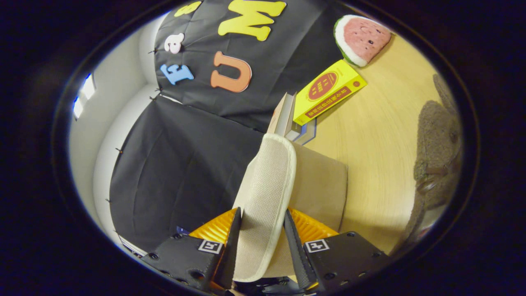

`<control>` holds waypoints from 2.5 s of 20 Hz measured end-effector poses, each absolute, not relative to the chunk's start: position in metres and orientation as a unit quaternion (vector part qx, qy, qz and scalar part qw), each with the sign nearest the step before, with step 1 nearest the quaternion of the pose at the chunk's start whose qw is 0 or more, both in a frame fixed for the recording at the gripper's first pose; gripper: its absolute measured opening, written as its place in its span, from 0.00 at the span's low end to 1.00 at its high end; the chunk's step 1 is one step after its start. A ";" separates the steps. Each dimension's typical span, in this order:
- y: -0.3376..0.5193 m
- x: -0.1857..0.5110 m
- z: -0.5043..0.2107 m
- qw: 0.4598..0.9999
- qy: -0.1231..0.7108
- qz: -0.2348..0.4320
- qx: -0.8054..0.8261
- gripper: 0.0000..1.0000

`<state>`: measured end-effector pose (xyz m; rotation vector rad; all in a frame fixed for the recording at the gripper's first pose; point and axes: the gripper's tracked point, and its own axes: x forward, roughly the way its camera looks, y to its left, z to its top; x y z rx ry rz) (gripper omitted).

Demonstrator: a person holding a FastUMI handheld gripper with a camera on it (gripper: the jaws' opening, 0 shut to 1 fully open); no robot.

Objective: Open the storage box then place both shoes into the box .Put the left shoe in first, then the right shoe, with the right side of both shoes facing outward in a uniform manner.

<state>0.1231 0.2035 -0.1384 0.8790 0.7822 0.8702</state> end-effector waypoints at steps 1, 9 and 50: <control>0.202 0.124 -0.137 0.747 0.356 0.394 0.400 0.58; 0.185 0.122 -0.120 0.758 0.342 0.393 0.393 0.28; 0.460 0.062 0.084 0.814 0.283 0.471 0.186 0.94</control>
